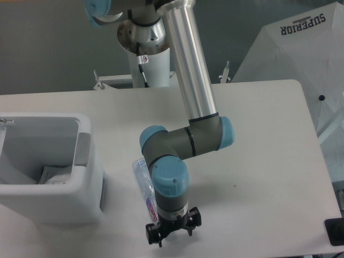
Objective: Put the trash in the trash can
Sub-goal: 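Lower the gripper around the bottle's cap end and close it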
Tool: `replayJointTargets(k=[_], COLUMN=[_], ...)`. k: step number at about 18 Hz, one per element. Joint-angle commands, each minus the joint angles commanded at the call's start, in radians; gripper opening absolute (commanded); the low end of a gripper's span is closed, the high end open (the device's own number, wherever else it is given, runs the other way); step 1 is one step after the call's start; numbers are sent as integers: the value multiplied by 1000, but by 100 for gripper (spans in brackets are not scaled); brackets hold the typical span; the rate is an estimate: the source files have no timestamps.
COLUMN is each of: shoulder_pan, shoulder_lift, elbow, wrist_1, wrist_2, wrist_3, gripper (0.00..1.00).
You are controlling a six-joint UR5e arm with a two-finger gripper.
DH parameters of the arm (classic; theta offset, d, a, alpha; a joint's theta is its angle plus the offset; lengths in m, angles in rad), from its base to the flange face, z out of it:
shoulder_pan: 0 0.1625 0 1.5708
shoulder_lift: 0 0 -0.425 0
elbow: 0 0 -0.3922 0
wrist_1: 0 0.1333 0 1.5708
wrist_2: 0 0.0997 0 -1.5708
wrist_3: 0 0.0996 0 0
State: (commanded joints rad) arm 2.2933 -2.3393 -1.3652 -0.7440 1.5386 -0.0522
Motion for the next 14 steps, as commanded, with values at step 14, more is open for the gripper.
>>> replayJointTargets(k=[14], shoulder_pan=[-20], shoulder_lift=[6], elbow=[-17], wrist_1=[2], wrist_2=[28], wrist_3=[-3], gripper=[64])
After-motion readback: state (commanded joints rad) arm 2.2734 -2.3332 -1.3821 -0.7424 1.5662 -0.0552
